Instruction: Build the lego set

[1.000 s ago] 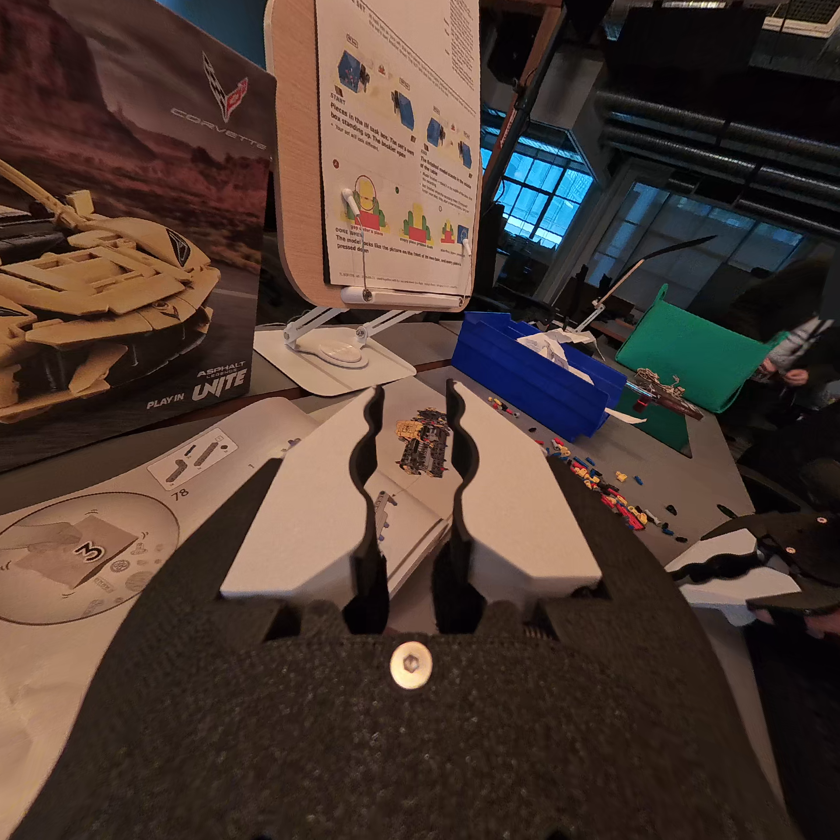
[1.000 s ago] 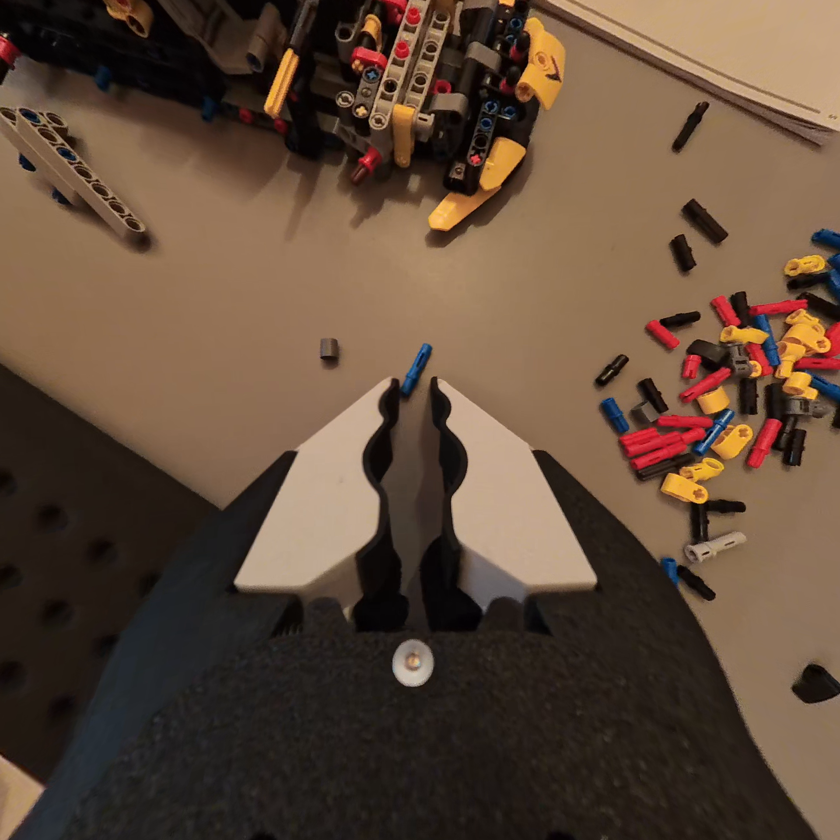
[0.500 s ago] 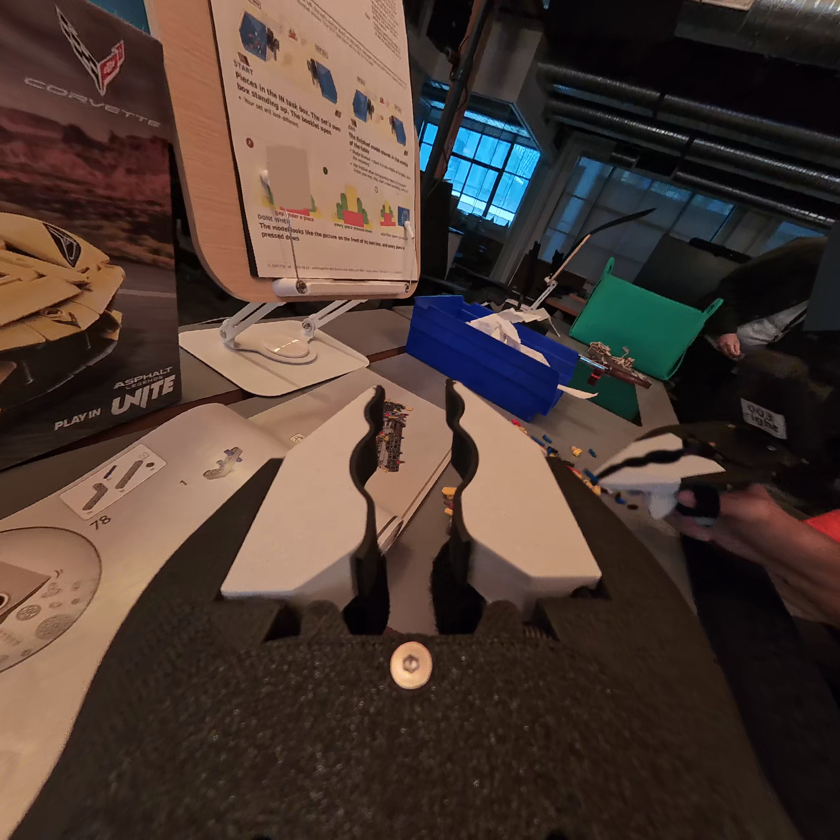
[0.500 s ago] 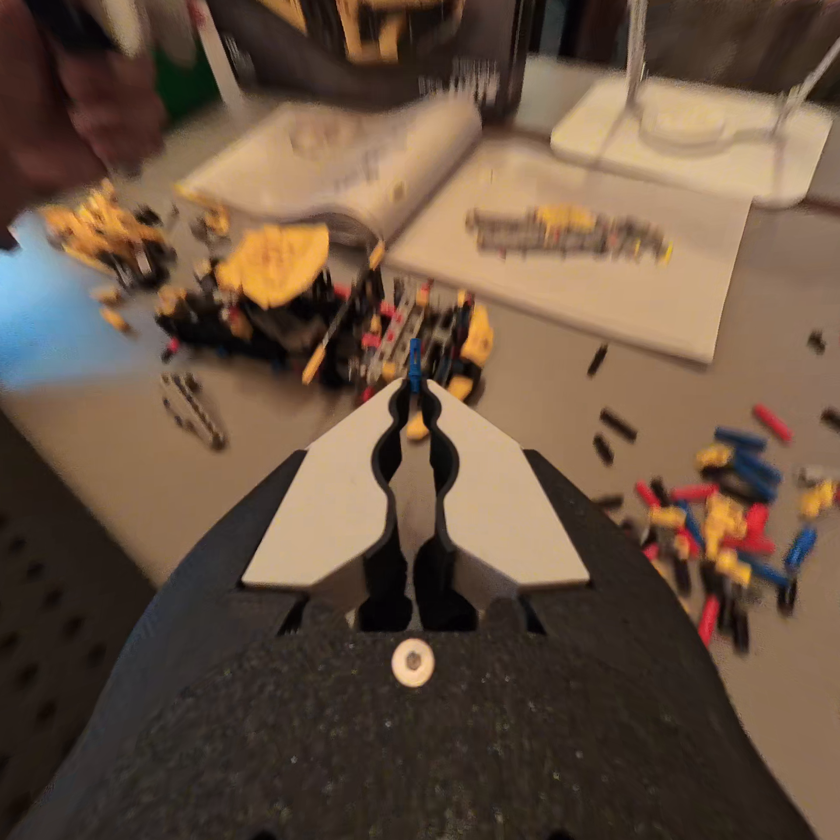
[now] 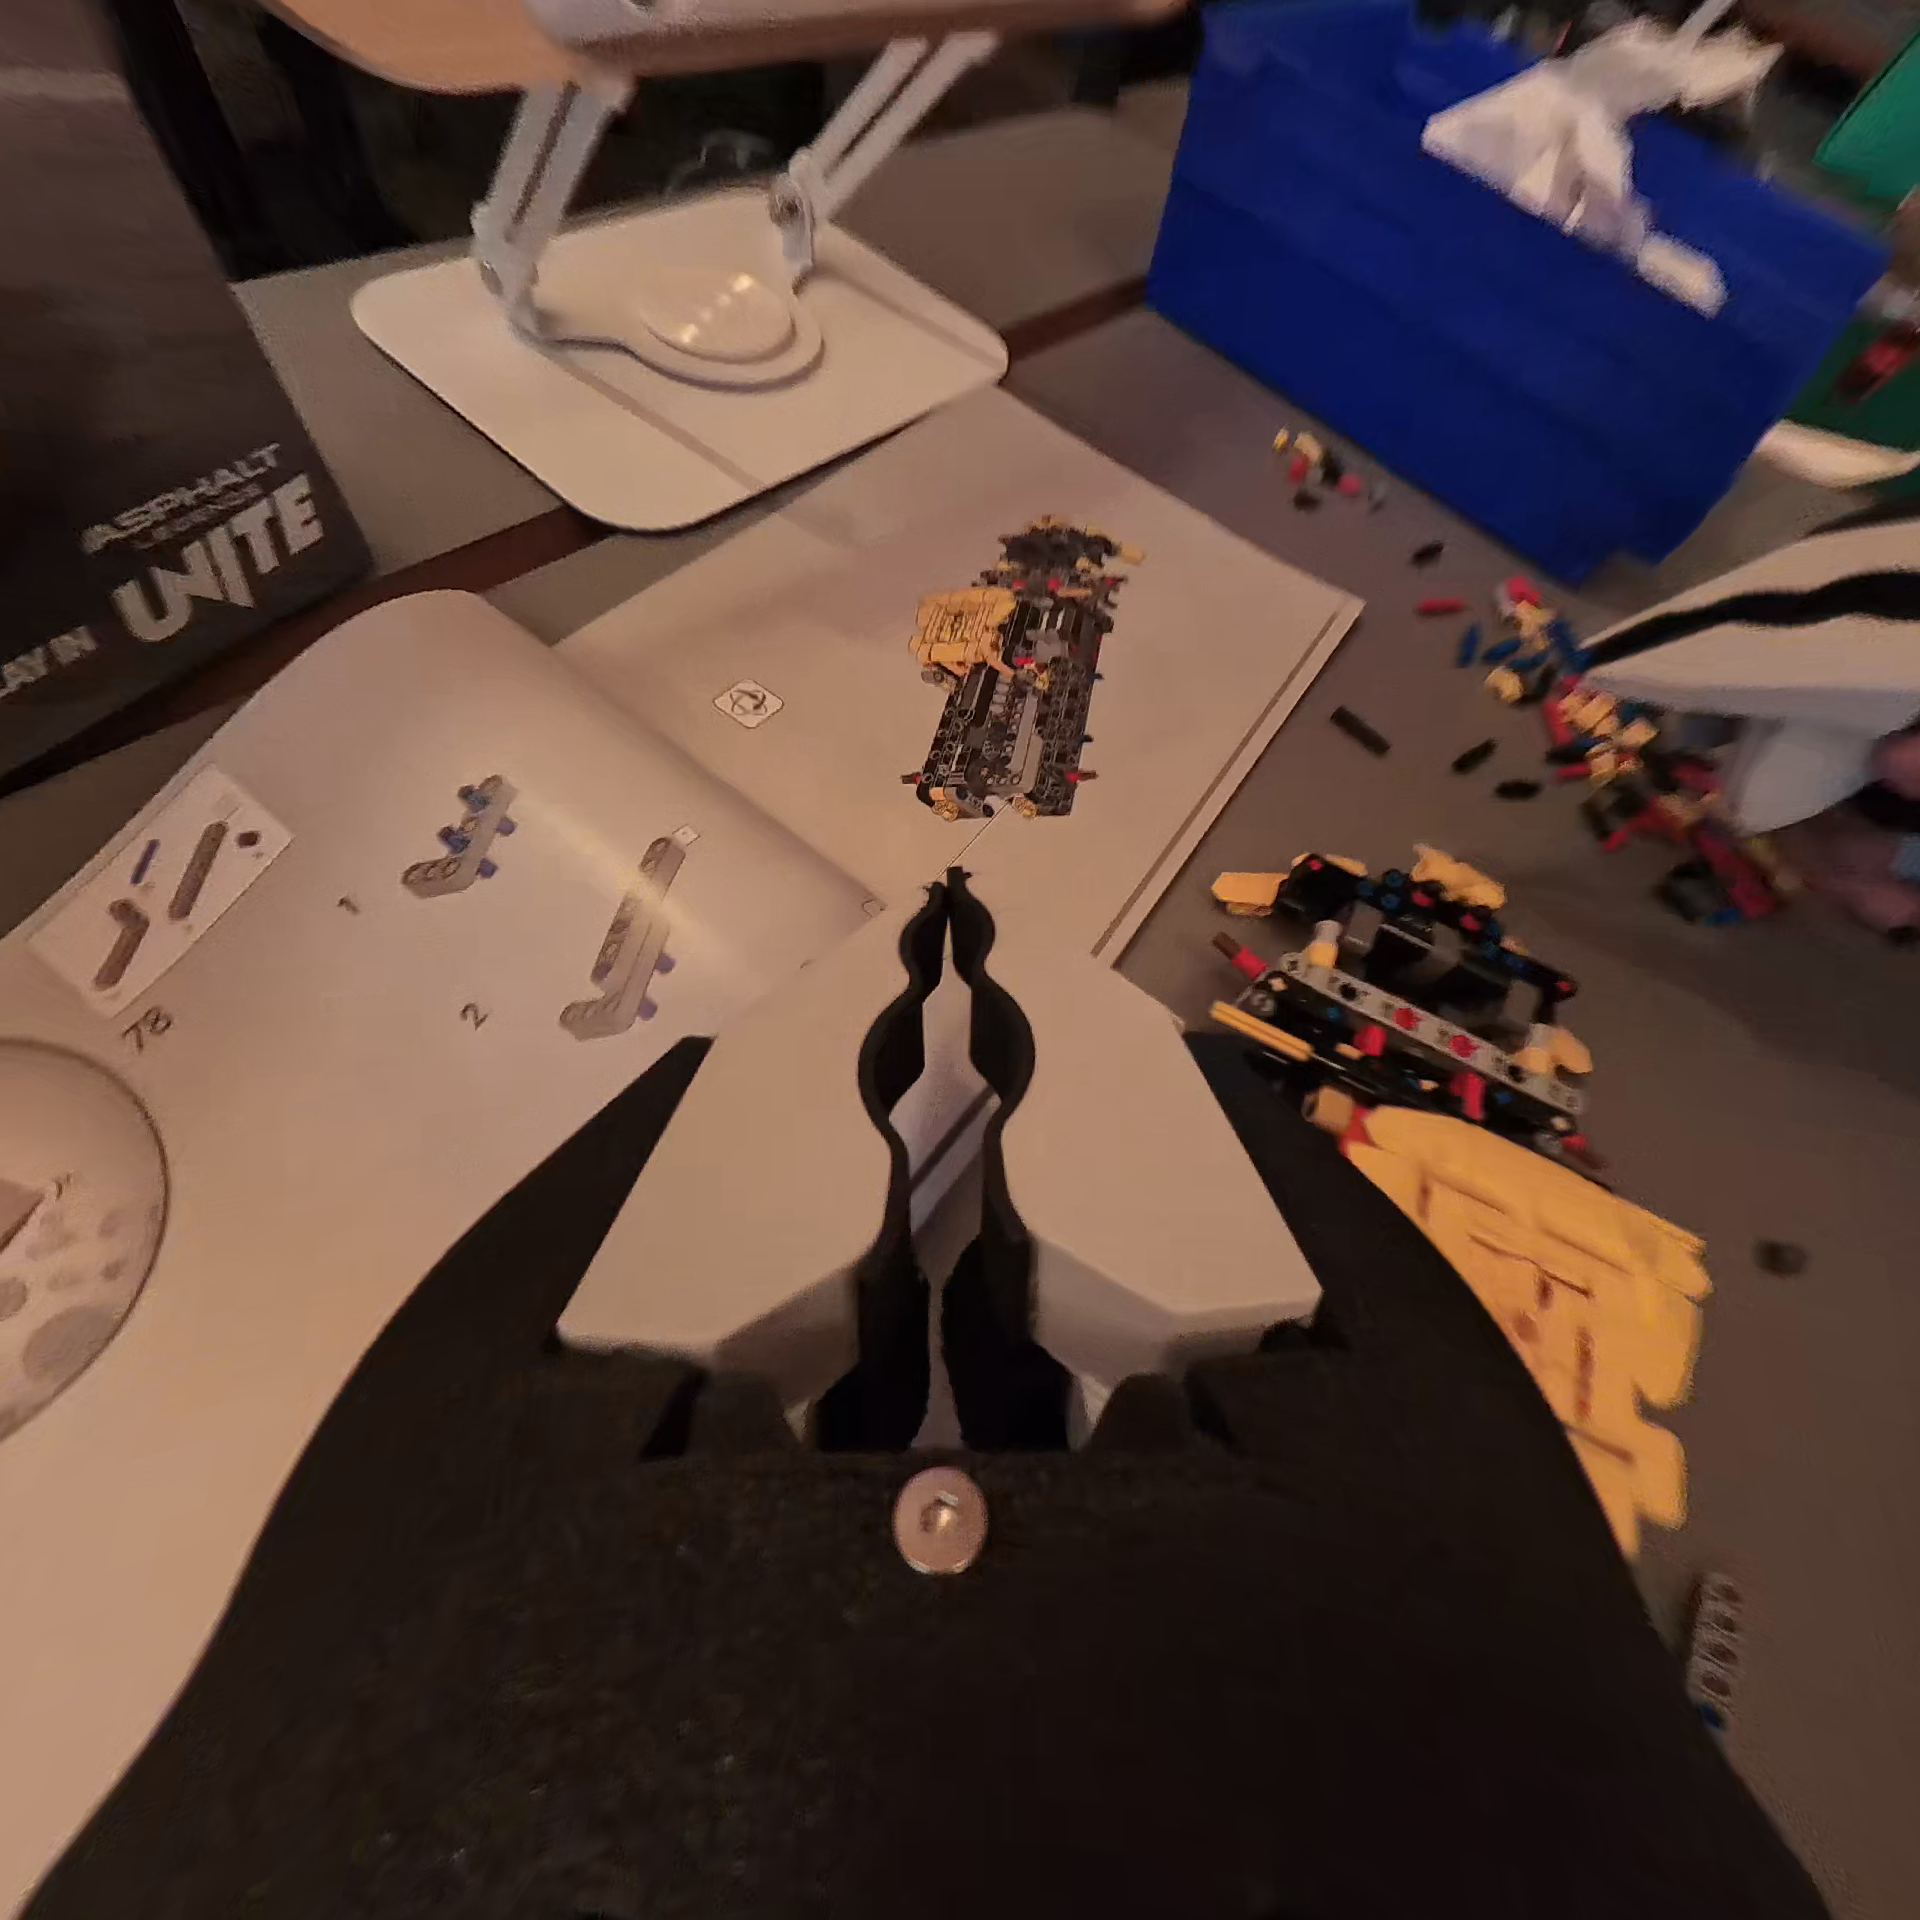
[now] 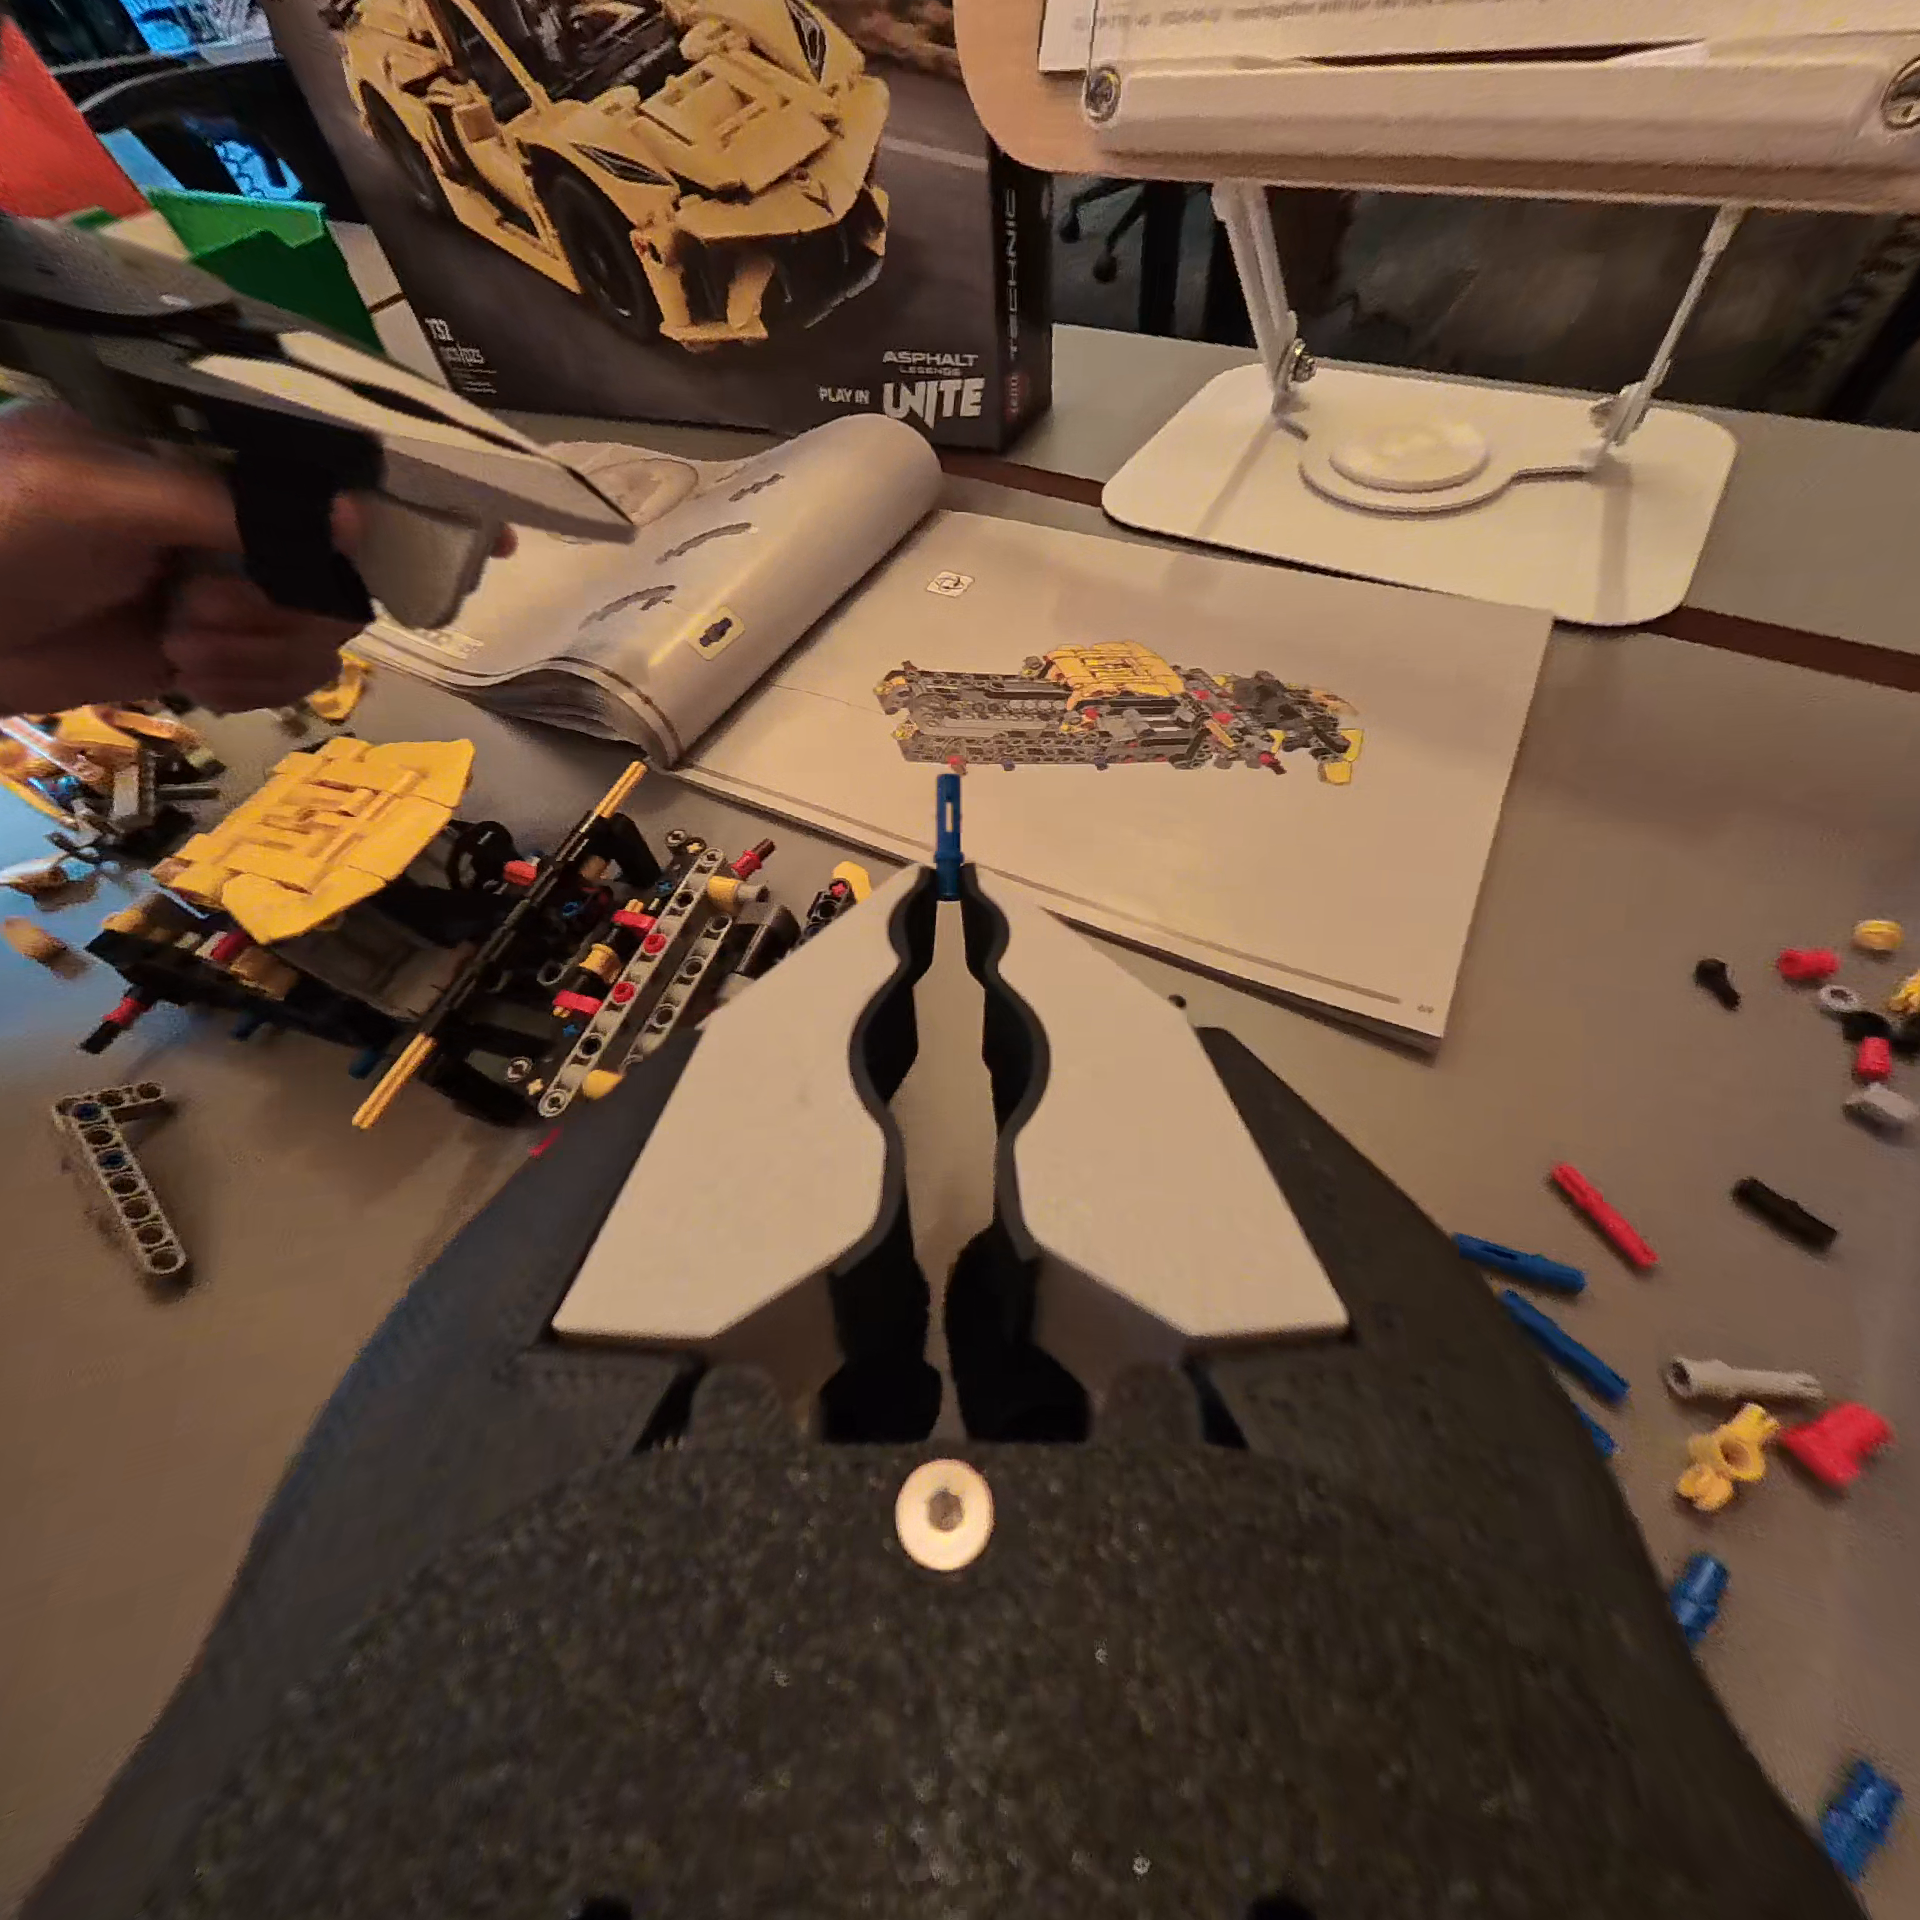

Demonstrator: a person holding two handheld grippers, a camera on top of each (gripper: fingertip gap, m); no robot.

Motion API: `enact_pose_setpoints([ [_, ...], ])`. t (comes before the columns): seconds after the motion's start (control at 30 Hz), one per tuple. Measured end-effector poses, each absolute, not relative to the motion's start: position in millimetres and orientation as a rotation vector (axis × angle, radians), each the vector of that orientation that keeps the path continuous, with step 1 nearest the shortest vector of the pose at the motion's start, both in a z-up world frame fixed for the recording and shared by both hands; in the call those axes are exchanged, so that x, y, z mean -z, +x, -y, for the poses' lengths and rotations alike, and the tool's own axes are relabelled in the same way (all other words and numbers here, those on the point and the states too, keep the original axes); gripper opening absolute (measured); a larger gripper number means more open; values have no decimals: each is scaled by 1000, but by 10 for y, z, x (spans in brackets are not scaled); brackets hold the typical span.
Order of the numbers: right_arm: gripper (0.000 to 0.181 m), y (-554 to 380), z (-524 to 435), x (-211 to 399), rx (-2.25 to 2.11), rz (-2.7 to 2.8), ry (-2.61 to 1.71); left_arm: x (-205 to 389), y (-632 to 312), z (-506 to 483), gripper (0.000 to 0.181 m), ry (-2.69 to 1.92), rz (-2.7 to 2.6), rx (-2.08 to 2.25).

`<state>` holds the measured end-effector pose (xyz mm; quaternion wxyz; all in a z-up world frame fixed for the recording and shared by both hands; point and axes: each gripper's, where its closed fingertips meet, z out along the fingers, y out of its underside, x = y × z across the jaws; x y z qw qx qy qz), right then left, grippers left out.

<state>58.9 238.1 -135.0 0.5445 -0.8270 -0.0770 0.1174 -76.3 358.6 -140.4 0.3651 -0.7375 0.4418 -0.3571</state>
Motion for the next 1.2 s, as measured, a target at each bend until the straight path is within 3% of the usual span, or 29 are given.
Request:
enact_pose_setpoints([
  [0.2,3,555,-2411,1328,-305,208,-1954,1884,-762,-3650,0,-2047,-1299,690],
  [1.2,3,335,-2449,1512,-342,310,-1984,2087,-1173,-3667,0,-2155,-1199,642],
])
